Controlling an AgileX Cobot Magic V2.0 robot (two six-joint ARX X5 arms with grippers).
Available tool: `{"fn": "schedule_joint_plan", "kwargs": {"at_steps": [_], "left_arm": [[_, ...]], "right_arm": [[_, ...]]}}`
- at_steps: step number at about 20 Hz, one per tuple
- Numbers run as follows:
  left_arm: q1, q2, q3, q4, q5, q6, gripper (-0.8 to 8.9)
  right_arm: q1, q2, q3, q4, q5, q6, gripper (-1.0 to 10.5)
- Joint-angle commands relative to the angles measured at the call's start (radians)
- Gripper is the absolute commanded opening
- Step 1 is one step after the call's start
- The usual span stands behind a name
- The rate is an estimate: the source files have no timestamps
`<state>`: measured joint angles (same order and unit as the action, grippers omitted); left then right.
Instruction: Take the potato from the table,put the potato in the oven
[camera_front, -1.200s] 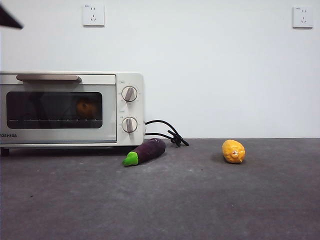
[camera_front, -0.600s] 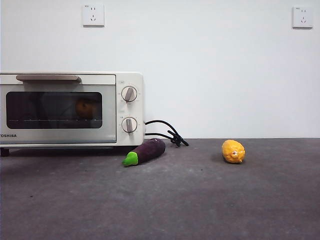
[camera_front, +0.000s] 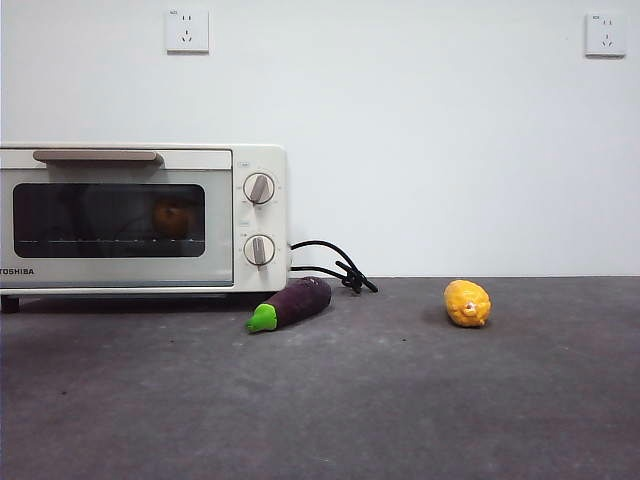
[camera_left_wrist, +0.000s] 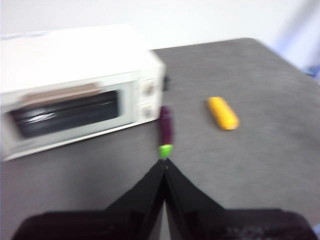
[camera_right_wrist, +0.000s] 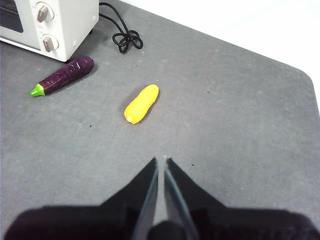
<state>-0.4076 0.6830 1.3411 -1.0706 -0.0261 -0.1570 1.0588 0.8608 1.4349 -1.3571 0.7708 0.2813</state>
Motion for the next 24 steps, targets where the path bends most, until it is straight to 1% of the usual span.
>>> {"fn": "schedule_joint_plan", "kwargs": {"at_steps": [1,5,7,9,17,18,19,21,23,24], "left_arm": [[-0.005,-0.034,-0.002,-0.092,-0.068,-0.048,-0.04],[-0.005,-0.051,-0.002,-0.201,-0.117,-0.048,-0.04],[-0.005,-0.042,-0.002,-0.227,-0.108,-0.048,-0.04],[-0.005,-0.029,-0.002,-0.238,-0.093,-0.048,-0.04],[-0.005,0.074,-0.002,-0.239,-0.105,-0.048,-0.04],[-0.005,0.099,-0.002,-0.235,-0.106,-0.019,-0.04],[-0.002,0.119,-0.002,-0.223,-0.106,0.052,-0.04],[0.010,0.147,-0.004,-0.185,-0.105,0.169,-0.04],[0.023,0.164,-0.007,-0.098,-0.106,0.234,-0.04],[0.028,0.166,-0.018,-0.025,-0.106,0.291,-0.04]], "right_arm": [[0.000,-0.001,-0.009,-0.019,0.004,0.014,0.3],[0.000,-0.001,-0.009,-0.019,0.004,0.014,0.3],[0.000,-0.001,-0.009,-0.019,0.004,0.014,0.3],[0.000,-0.001,-0.009,-0.018,0.004,0.014,0.3],[0.000,-0.001,-0.009,-0.019,0.004,0.014,0.3],[0.000,-0.001,-0.009,-0.019,0.004,0.014,0.3],[0.000,-0.001,-0.009,-0.019,0.004,0.014,0.3],[0.000,-0.001,-0.009,-0.018,0.004,0.014,0.3],[0.000,-0.001,-0.009,-0.019,0.004,0.014,0.3],[0.000,-0.001,-0.009,-0.019,0.004,0.014,0.3]]}}
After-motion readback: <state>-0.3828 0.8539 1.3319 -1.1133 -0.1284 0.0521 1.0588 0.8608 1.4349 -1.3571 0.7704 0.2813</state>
